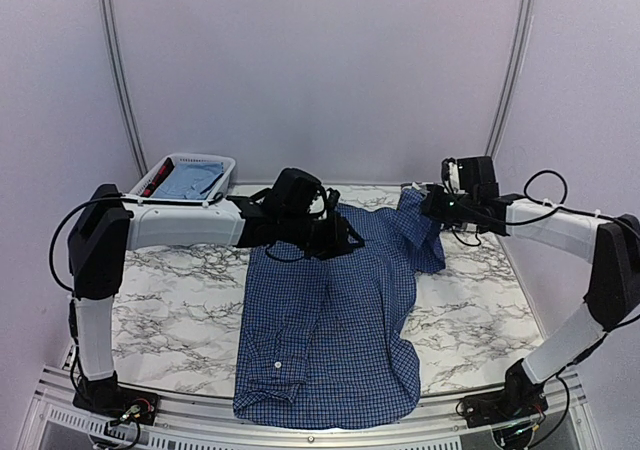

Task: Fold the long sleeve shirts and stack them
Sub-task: Pass from the right arm to the left, then fold the 1/3-folded shirt at the center of the board, then smooth out the rectangle-folded shirt at the center of the board.

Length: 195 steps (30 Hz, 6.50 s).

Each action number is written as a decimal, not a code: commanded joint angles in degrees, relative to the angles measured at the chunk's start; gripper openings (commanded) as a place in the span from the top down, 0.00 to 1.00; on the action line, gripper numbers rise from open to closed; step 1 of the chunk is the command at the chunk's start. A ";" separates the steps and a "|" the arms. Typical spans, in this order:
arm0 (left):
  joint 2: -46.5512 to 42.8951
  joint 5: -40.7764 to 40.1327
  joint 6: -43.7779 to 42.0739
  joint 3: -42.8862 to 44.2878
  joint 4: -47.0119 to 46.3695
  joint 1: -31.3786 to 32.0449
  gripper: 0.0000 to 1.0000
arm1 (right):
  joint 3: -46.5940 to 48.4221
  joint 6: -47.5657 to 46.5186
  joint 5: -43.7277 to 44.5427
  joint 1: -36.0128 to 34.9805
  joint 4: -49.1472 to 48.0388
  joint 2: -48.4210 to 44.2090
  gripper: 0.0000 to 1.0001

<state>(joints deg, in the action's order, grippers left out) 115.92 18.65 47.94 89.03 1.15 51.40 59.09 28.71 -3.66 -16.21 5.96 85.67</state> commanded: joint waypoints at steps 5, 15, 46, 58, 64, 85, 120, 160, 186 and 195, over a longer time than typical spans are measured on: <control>0.44 4.86 12.68 -2.57 -12.48 -3.47 0.52 | 2.88 1.66 -1.13 -12.69 -3.21 2.69 1.00; 1.59 -0.07 20.51 -3.90 -12.84 -6.01 0.35 | 6.31 -0.25 3.03 -23.42 -5.51 7.38 1.00; 6.29 -2.75 5.45 8.40 0.33 -11.14 1.00 | 6.04 -3.22 6.88 -28.35 7.59 4.68 0.53; 3.86 -1.98 -5.99 14.73 4.16 -13.40 1.00 | -17.18 4.97 6.36 -29.05 14.91 -16.05 0.39; -0.71 -5.57 -6.48 11.37 4.78 -15.84 1.00 | -22.87 6.10 4.29 -29.54 15.64 -21.91 0.33; -9.40 -5.21 -8.30 -3.48 5.87 -26.61 1.00 | -25.64 5.26 -2.27 -32.67 12.31 -14.08 0.41; -7.05 -3.86 -7.58 -2.64 5.91 -26.57 1.00 | -31.70 12.16 -2.63 -41.26 18.09 -23.16 0.76; -6.76 -3.14 -7.40 -2.99 5.80 -26.61 1.00 | -17.69 7.79 8.30 -39.99 22.84 -14.35 0.94; -6.85 -3.09 -7.35 -3.66 5.80 -26.61 1.00 | -11.14 -1.51 -13.12 -47.90 24.17 -3.94 0.92; -6.67 -2.76 -7.18 -3.60 5.77 -26.61 1.00 | -10.61 3.17 2.32 -47.34 29.97 -7.57 0.74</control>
<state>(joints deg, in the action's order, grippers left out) 108.42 15.00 40.91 85.43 6.39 24.82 47.42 28.51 -10.37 -63.77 32.91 80.18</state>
